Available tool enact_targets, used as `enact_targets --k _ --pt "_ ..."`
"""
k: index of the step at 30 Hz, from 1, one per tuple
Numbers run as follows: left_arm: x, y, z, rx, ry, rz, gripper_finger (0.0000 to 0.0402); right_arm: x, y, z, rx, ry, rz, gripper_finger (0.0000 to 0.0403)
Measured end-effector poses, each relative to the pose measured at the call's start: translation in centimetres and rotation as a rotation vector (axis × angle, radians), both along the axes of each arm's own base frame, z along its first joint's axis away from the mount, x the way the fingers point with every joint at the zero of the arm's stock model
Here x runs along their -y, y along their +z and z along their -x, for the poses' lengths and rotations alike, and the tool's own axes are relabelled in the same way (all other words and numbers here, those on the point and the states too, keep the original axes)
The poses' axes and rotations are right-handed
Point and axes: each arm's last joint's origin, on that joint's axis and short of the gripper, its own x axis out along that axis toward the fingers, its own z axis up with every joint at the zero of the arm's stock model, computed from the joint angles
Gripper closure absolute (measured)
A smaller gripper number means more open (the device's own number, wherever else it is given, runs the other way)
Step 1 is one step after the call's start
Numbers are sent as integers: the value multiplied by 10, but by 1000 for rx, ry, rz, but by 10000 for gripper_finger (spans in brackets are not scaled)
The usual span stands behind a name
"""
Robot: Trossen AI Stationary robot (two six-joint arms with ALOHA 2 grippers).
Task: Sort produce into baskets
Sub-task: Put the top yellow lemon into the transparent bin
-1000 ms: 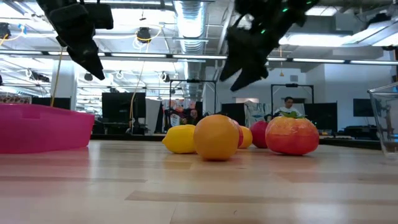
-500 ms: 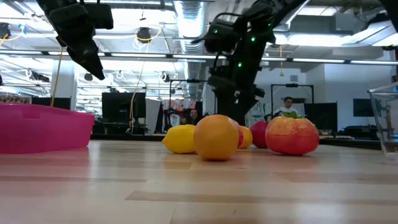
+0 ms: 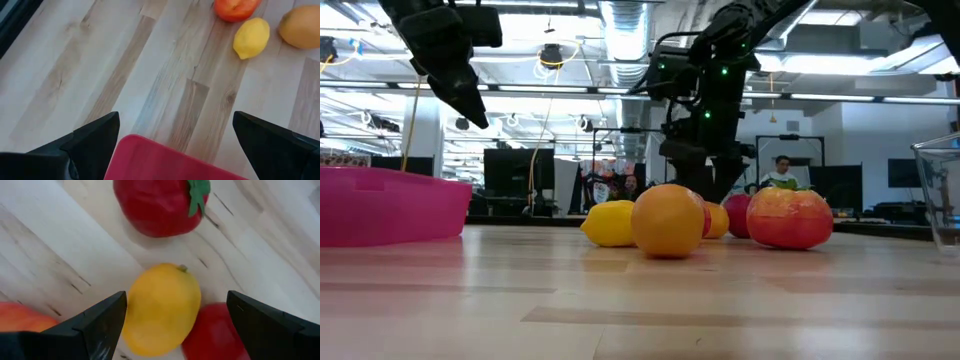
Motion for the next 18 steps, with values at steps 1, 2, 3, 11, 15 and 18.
enact_targets --k 1,2,3,11,15,18 --pt "0 0 0 0 0 0 24 0 -1 0 -7 1 -5 33" --pt "0 0 0 0 0 0 24 0 -3 0 -15 3 -11 33" --pt "0 0 0 0 0 0 24 -1 -7 -1 -23 7 -25 33" --pt "0 0 0 0 0 -1 24 -5 -20 -4 -62 26 -46 45" --pt "0 0 0 -1 0 -1 24 -5 -19 -4 -55 28 -44 78" --pt "0 0 0 -1 0 -1 24 -6 -17 -4 -51 32 -43 106"
